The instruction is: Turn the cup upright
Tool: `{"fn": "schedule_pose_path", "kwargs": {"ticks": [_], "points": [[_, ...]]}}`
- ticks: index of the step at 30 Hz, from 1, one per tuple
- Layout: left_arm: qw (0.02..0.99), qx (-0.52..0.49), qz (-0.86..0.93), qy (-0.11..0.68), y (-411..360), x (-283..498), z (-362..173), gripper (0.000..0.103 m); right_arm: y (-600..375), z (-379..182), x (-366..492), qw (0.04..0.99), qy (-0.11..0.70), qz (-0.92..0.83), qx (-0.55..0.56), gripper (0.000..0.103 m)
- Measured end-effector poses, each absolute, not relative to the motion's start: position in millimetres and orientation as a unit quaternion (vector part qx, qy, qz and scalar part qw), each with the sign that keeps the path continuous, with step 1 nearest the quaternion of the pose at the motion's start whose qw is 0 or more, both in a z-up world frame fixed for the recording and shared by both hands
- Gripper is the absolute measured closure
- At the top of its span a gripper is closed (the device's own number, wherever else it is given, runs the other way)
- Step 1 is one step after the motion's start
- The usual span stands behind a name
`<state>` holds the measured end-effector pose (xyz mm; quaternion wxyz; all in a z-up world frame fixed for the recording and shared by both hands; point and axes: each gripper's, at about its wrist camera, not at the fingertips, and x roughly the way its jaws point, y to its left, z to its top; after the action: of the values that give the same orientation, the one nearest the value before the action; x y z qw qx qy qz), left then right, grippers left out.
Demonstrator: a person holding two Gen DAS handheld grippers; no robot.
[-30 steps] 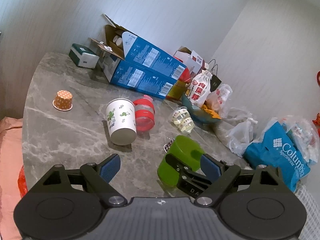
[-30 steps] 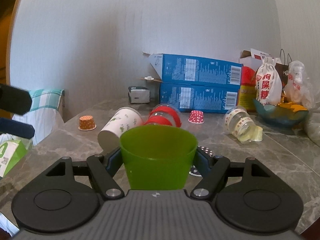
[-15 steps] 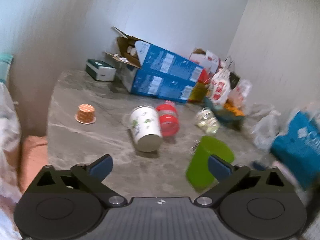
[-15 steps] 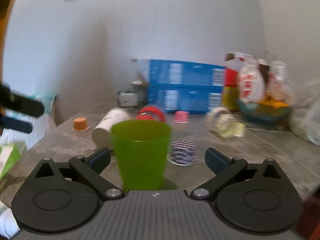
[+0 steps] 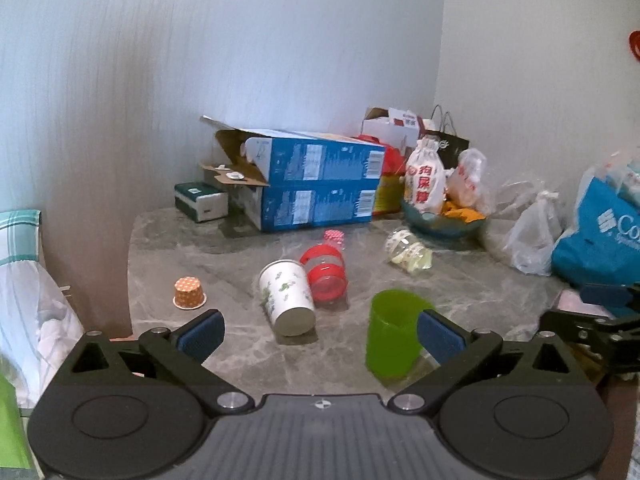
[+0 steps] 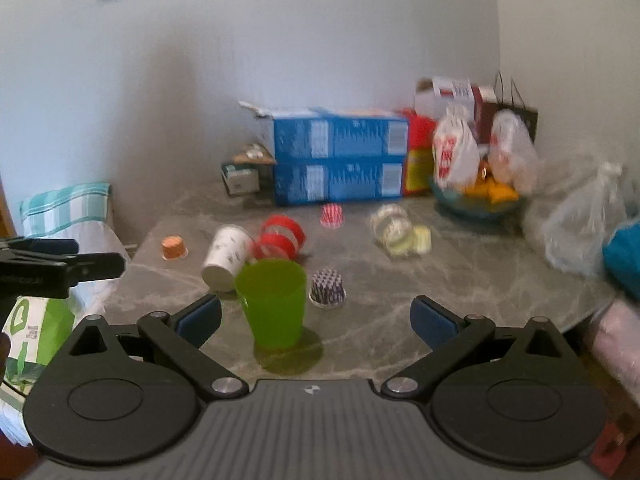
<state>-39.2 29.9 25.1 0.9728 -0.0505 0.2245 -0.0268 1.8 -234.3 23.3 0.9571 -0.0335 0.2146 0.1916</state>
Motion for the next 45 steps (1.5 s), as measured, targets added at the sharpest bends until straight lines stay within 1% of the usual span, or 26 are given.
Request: {"fn": "schedule_pose_path", "kwargs": {"ticks": [5,11,24,45], "points": [[0.97,-0.037,-0.031,0.239,20,-39,25,0.0,-238,15,10,0.955,0.22,0.197,-0.006,0.001],[0.965,-0.044,-0.034,0.258,17,-35,22,0.0,-242,17,10,0.957,0.217,0.191,-0.007,0.001],[0.96,-0.039,-0.035,0.274,12,-33,18,0.0,-255,17,16,0.956,0.222,0.192,0.031,0.001],[0.958,-0.035,-0.036,0.283,8,-25,13,0.0,-255,9,22,0.95,0.239,0.197,0.028,0.001]]}}
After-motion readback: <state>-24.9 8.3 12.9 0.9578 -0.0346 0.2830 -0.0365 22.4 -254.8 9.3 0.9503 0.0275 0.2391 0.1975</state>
